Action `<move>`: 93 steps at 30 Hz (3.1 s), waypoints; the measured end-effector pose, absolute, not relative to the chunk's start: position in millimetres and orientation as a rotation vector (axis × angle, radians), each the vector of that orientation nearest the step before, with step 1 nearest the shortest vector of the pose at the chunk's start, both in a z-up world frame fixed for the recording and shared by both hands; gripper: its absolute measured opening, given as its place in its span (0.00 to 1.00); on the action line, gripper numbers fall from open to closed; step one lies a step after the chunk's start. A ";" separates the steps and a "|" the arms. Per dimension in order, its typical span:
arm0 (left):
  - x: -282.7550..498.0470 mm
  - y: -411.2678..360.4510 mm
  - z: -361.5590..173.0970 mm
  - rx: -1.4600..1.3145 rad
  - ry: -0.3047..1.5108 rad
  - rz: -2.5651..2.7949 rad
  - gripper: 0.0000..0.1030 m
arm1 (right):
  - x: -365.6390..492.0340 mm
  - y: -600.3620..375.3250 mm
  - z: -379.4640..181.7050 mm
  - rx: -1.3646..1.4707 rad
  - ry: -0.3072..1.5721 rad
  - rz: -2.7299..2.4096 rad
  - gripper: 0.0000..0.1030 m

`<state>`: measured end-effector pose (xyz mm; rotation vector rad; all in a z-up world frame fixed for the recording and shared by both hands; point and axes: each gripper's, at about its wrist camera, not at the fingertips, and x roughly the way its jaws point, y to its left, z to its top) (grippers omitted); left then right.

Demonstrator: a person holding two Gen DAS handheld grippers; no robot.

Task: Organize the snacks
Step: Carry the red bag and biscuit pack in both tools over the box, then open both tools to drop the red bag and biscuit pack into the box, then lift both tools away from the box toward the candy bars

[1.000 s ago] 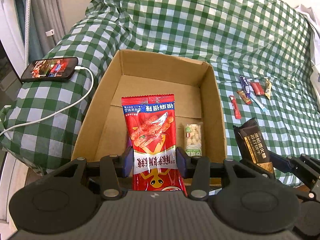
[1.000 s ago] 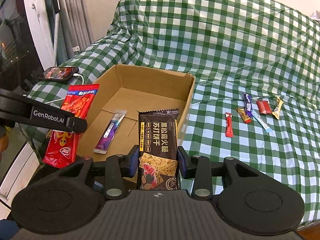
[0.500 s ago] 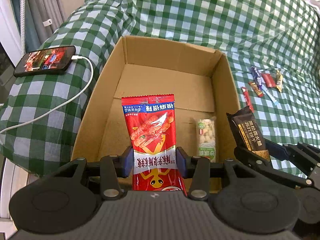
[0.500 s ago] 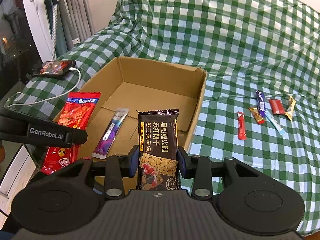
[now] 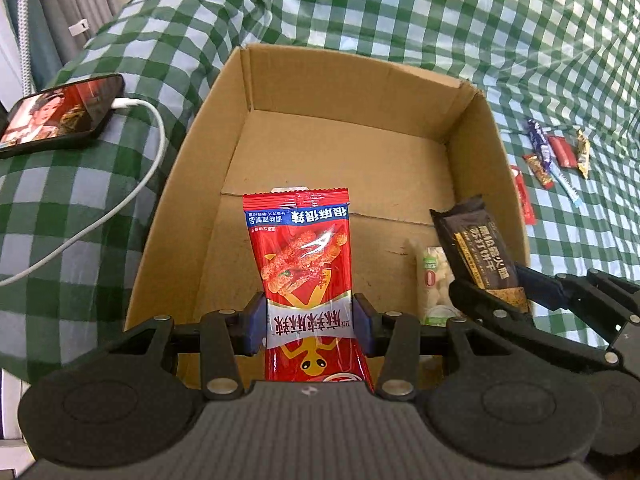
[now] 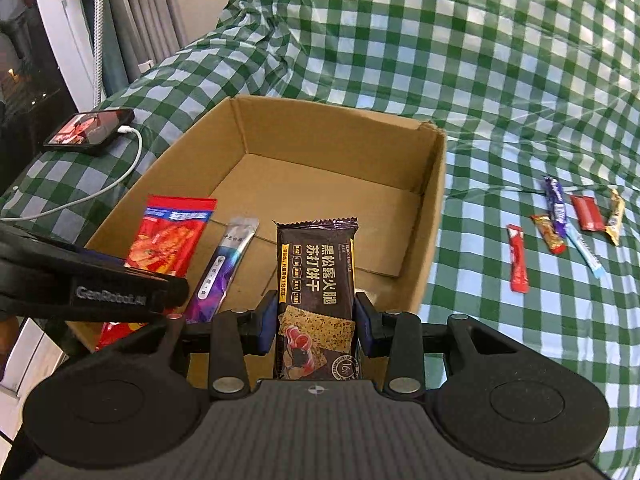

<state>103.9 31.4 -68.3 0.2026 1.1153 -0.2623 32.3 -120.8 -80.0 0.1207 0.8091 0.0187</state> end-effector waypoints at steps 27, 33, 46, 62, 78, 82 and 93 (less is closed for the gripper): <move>63.4 67.9 -44.9 0.214 1.085 -0.231 1.00 | -14.7 -125.8 -71.9 0.171 0.843 -0.052 0.88; 17.8 65.4 -20.3 0.256 1.020 -0.265 1.00 | -57.2 -111.6 -54.9 0.132 0.819 -0.068 0.91; -67.0 69.2 19.4 0.229 0.912 -0.272 1.00 | -136.8 -90.9 -22.5 0.067 0.680 -0.077 0.96; -100.8 59.9 36.7 0.257 0.825 -0.321 1.00 | -173.2 -93.1 -11.3 0.071 0.614 -0.131 0.98; -91.7 58.3 30.3 0.242 0.855 -0.345 1.00 | -174.8 -92.9 -10.5 0.055 0.624 -0.151 0.98; -87.1 53.5 26.9 0.252 0.872 -0.343 1.00 | -171.5 -97.0 -14.3 0.066 0.637 -0.151 0.98; -80.4 34.9 28.7 0.294 0.876 -0.326 1.00 | -163.9 -112.7 -18.7 0.094 0.632 -0.139 0.98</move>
